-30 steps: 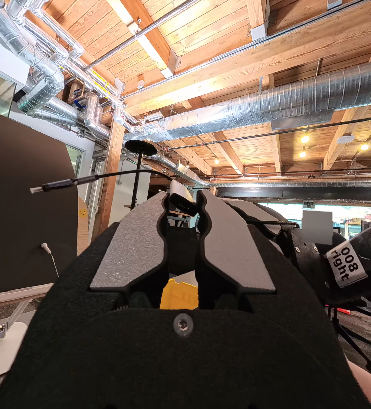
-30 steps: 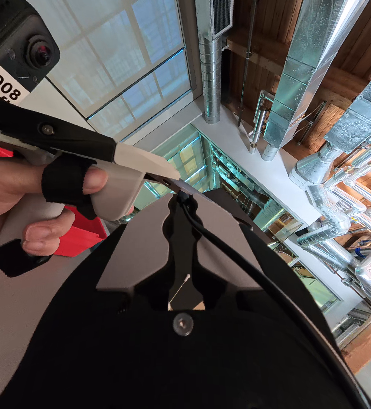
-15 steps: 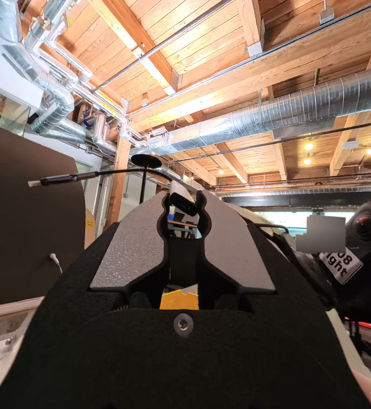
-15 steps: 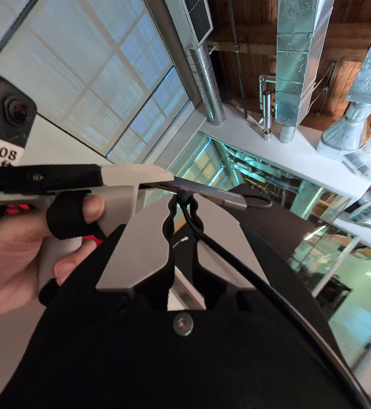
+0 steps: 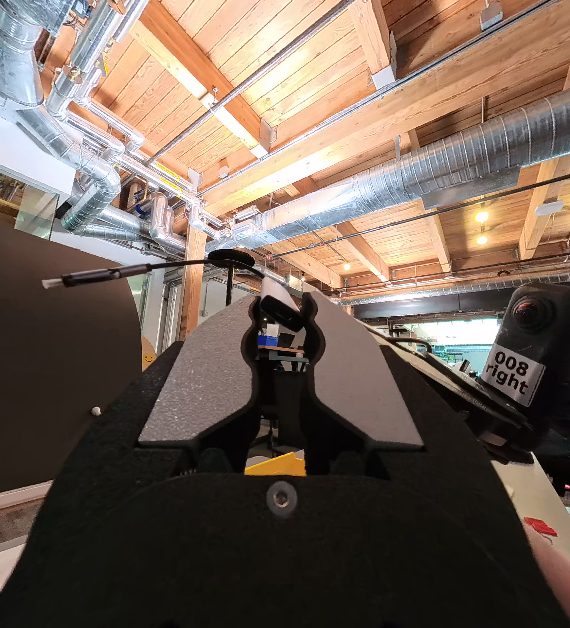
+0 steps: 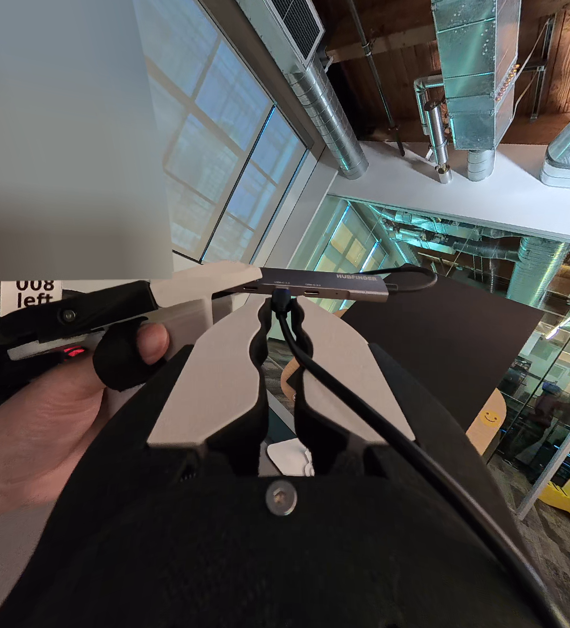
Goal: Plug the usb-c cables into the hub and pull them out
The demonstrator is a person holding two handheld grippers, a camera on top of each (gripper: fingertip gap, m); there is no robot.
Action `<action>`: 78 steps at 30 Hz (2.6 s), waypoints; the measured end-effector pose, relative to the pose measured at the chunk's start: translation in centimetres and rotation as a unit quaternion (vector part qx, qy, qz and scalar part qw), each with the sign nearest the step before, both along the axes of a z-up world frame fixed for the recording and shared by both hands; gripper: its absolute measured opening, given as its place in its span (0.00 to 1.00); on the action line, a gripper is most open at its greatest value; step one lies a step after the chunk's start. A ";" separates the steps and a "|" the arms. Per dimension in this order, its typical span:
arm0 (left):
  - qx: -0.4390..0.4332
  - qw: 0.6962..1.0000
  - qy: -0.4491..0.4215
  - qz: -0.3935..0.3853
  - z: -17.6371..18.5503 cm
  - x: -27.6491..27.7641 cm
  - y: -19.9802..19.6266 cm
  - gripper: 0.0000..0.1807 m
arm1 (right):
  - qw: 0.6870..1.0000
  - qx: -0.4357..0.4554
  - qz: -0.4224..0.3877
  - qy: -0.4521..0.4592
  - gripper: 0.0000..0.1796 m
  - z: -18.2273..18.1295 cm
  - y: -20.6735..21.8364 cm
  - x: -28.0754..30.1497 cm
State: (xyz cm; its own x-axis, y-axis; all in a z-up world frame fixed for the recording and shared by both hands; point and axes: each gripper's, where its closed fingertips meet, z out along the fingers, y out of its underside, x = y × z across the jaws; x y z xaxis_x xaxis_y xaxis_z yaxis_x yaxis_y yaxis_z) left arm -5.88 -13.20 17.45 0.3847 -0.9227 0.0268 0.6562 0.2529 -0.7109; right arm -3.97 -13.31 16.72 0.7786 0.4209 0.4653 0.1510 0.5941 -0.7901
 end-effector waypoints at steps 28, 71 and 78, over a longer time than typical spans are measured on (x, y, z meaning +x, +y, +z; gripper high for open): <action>0.103 0.986 0.098 0.084 -0.1 1.3 -0.5 0.13 | 0.996 0.086 -0.027 -0.013 0.06 0.2 -0.4 0.9; 0.008 0.989 0.121 0.082 0.1 -2.8 5.2 0.13 | 0.990 -0.113 0.070 -0.039 0.06 -3.7 1.3 -3.7; -0.039 0.993 0.111 0.005 0.2 -5.9 7.5 0.13 | 0.918 -0.230 0.303 -0.108 0.06 -3.1 -8.0 -8.3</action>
